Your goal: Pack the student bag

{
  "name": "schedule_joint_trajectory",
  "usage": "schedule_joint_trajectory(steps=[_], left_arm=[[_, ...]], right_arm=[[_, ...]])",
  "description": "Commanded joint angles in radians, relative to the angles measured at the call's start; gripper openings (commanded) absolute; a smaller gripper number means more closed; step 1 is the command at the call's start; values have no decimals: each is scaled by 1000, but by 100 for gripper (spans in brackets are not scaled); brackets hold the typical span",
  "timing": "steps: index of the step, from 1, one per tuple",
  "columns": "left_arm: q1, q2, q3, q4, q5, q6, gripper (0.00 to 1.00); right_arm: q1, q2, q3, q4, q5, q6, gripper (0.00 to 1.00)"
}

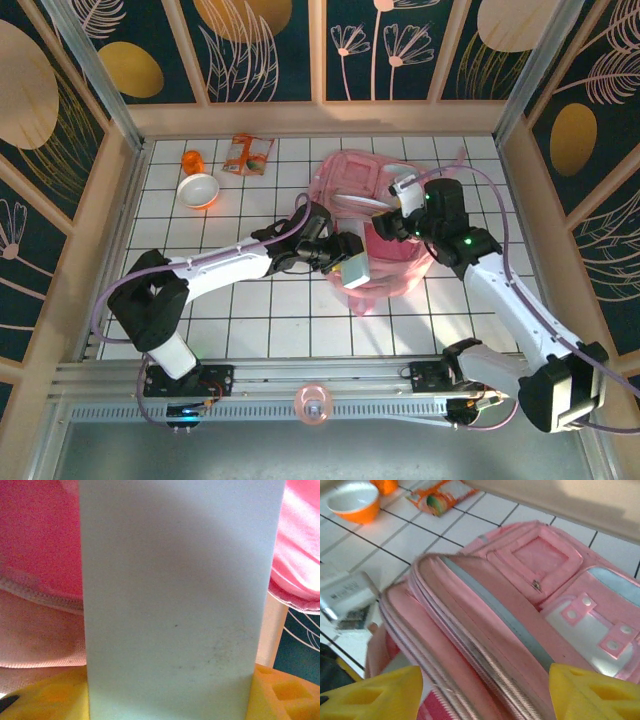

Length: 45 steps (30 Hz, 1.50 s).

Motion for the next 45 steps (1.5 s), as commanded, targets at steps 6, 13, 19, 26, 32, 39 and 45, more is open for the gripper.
schedule_joint_trajectory(steps=[6, 13, 19, 26, 32, 39, 45], left_arm=[[16, 21, 37, 81, -36, -14, 53], [19, 24, 47, 83, -33, -14, 53], [20, 23, 54, 79, -34, -10, 53], [21, 22, 58, 77, -37, -10, 53], [30, 34, 52, 81, -60, -15, 55], [64, 145, 212, 88, -121, 20, 64], [69, 215, 349, 43, -118, 79, 85]], right_arm=[[-3, 14, 14, -55, -20, -157, 72], [0, -88, -26, -87, -88, -204, 80], [1, 9, -37, -45, 23, -239, 80], [0, 64, -46, 17, -4, -260, 76], [-2, 82, 29, 31, 21, -252, 0], [5, 8, 93, 107, -136, -173, 0], [-3, 27, 115, 130, -60, -110, 0]])
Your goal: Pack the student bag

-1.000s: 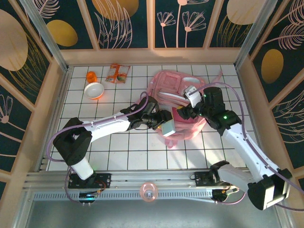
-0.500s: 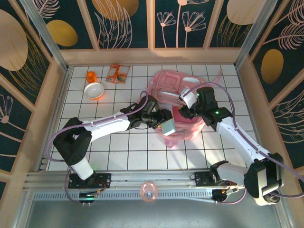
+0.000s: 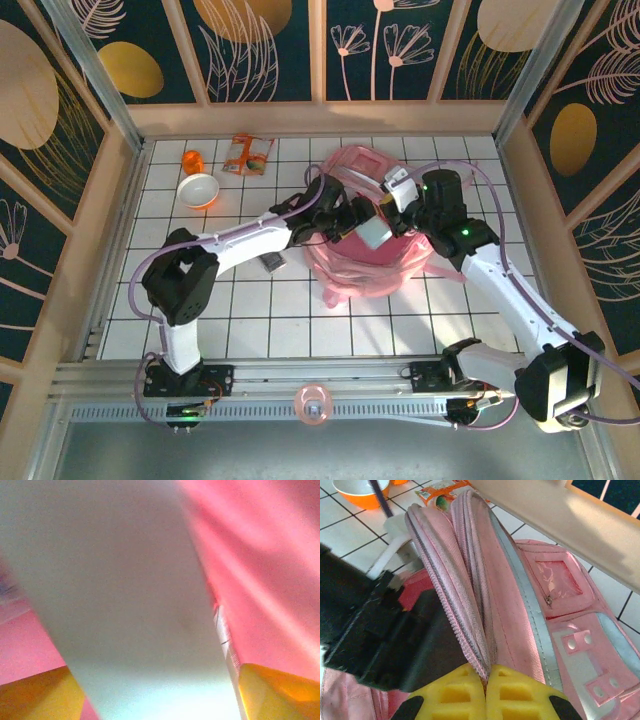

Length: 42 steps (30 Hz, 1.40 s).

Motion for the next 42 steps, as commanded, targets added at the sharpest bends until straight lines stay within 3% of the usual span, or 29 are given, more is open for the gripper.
schedule_joint_trajectory(steps=[1, 4, 9, 13, 19, 21, 23, 26, 29, 35, 37, 42], left_arm=[[6, -22, 28, 34, -22, 48, 88], [6, -105, -83, 46, -61, 70, 90], [6, -286, -304, 88, -106, 94, 79], [12, -393, -372, 75, -151, 184, 72], [138, -505, -448, 130, -114, 215, 74], [176, -538, -449, 146, -112, 244, 74], [202, -547, -401, 114, -141, 310, 75], [221, -511, -290, 60, -166, 411, 79], [226, -406, -160, 1, -147, 485, 81], [225, -152, -22, -39, -91, 537, 74], [225, -98, -30, -31, -74, 531, 66], [212, -57, -148, 23, -32, 513, 57]], right_arm=[[-3, -21, 49, 118, -14, 65, 0], [-13, -20, 40, 145, -18, 85, 0], [-29, -27, 49, 151, -32, 110, 0], [-35, -61, 24, 136, -106, 59, 0], [-35, -61, -10, 9, -194, 27, 0], [-35, -52, -28, -10, -213, 89, 13], [-34, -54, -45, -10, -234, 205, 45], [-33, -87, -53, -14, -225, 427, 63], [-34, -149, -52, -69, -145, 630, 69], [-48, -321, -213, -181, 139, 1006, 71], [-64, -327, -288, -166, 142, 1050, 70], [-90, -226, -428, 22, 66, 1086, 67]])
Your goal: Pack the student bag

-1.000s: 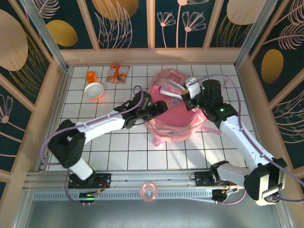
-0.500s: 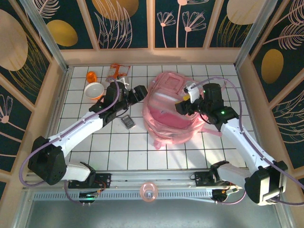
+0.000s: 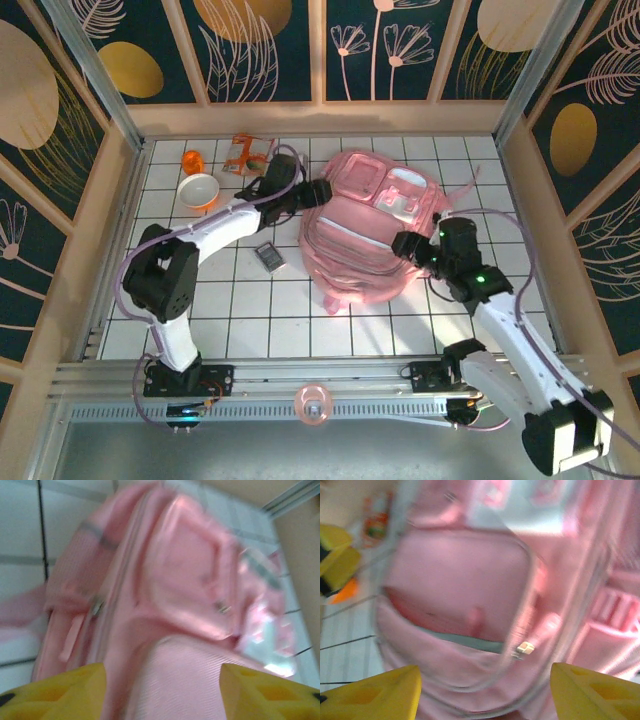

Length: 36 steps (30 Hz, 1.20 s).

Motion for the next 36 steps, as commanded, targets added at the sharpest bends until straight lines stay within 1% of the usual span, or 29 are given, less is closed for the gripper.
schedule_joint_trajectory(steps=[1, 4, 5, 7, 11, 14, 16, 18, 21, 23, 26, 28, 30, 33, 36], left_arm=[[-14, -14, -83, 22, 63, 0, 54], [-42, -36, -188, 79, 119, -15, 45], [-54, -46, -213, 83, 132, -15, 44], [-85, -74, -274, 103, 148, -33, 43], [-152, -174, -444, 220, 160, -142, 42], [-171, -245, -521, 256, 131, -196, 43], [-172, -302, -543, 237, 85, -202, 46], [-171, -356, -529, 186, 24, -176, 51], [-166, -420, -478, 103, -62, -120, 60], [-137, -444, -462, 82, -67, -101, 63], [-37, -471, -486, 111, 24, -111, 66], [23, -494, -516, 145, 65, -110, 68], [54, -508, -521, 148, 80, -95, 69], [92, -512, -521, 147, 116, -99, 70], [125, -519, -542, 180, 154, -127, 70]], right_arm=[[-13, 80, -68, 149, -13, 93, 66], [-18, 172, -92, 271, -30, 62, 65], [-18, 205, -87, 296, -33, 41, 65], [-20, 270, -60, 330, -56, -11, 64], [-19, 397, 12, 382, -96, -99, 63], [-22, 465, 64, 413, -119, -139, 63], [-21, 486, 101, 401, -114, -162, 64], [-21, 471, 130, 363, -92, -190, 66], [-18, 379, 158, 293, -24, -266, 69], [-13, 290, 168, 252, 6, -334, 69], [15, 160, 183, 193, 10, -471, 69], [68, 89, 195, 150, 5, -587, 69], [142, 50, 208, 109, 12, -689, 68], [253, 59, 225, 37, 37, -809, 68], [340, 142, 233, -14, 88, -892, 68]])
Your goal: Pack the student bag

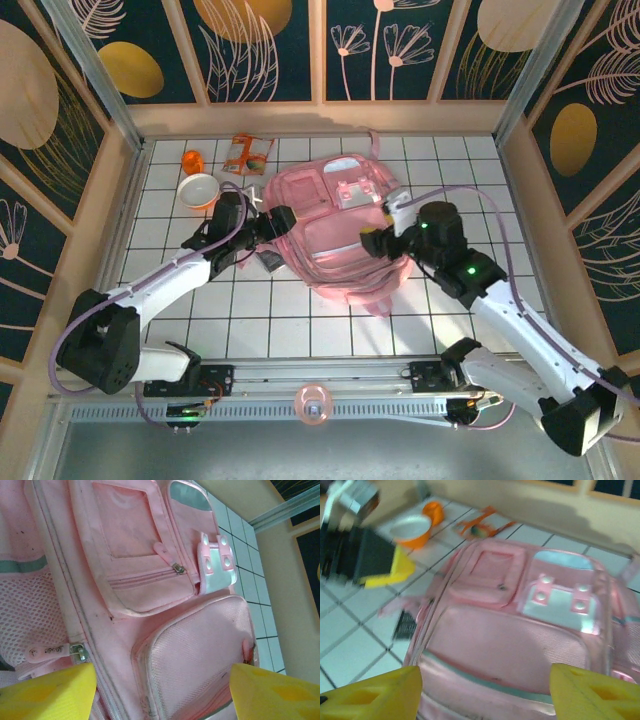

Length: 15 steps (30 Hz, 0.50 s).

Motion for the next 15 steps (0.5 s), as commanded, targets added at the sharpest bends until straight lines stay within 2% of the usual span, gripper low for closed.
schedule_joint_trajectory(steps=[1, 4, 9, 11, 15], left_arm=[[31, -24, -38, 56, 77, -23, 70], [51, -33, -64, 96, 107, -62, 71], [56, -40, -75, 115, 111, -82, 70], [56, -48, -77, 118, 103, -81, 70], [55, -65, -69, 80, 63, -26, 69]], right_arm=[[79, 107, 13, -126, 81, -190, 68], [121, 215, 7, -113, 118, -257, 69], [120, 344, -42, -24, 215, -349, 69], [107, 375, -60, 3, 257, -367, 56], [79, 373, -40, 18, 305, -373, 18]])
